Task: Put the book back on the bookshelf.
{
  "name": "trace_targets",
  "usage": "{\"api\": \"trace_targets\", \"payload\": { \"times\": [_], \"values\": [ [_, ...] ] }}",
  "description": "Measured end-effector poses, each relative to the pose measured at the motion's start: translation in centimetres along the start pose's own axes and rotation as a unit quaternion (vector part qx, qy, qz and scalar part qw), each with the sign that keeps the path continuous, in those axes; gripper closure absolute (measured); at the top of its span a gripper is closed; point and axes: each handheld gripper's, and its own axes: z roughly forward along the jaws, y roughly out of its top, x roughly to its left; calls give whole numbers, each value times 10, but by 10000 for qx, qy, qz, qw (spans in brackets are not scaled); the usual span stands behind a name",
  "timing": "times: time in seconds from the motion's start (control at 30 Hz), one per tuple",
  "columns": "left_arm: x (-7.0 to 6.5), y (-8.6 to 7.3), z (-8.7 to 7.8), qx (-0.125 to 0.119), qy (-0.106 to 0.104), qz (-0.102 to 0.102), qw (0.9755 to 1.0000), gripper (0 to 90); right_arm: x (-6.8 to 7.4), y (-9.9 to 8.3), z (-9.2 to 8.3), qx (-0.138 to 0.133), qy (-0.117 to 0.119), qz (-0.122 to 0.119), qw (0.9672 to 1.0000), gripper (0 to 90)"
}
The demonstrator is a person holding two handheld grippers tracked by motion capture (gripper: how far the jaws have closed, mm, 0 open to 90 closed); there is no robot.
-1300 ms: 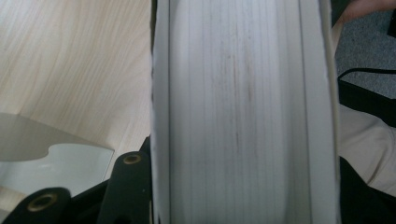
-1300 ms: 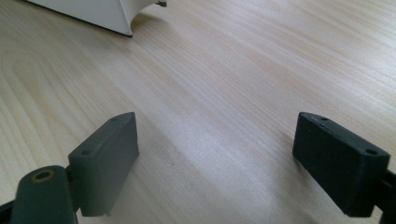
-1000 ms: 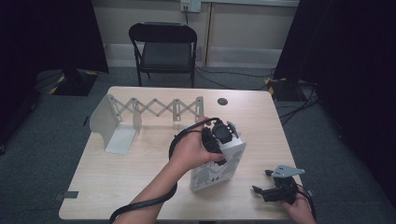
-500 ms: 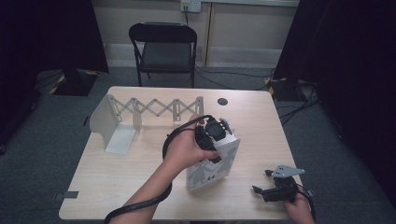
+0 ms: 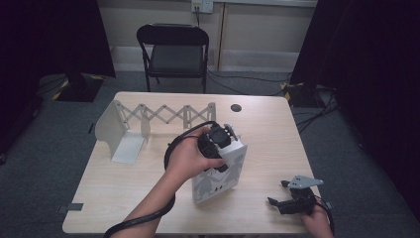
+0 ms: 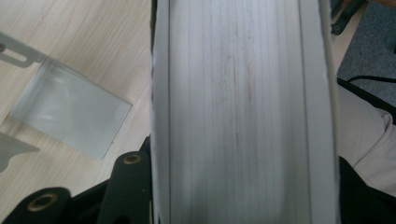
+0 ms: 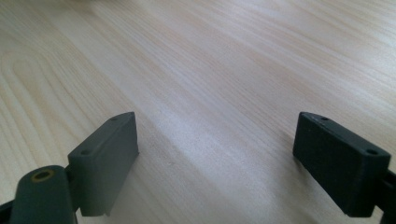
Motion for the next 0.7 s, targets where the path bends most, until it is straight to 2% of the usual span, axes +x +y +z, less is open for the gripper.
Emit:
{"api": "trace_targets", "payload": {
  "times": [0.27, 0.7],
  "values": [
    [3, -6, -6, -20, 75, -157, 9998, 525, 0, 0, 0, 1, 0, 0, 10000, 135],
    [7, -11, -19, -72, 108, -202, 9997, 524, 0, 0, 0, 0, -4, -1, 10000, 135]
  ]
}}
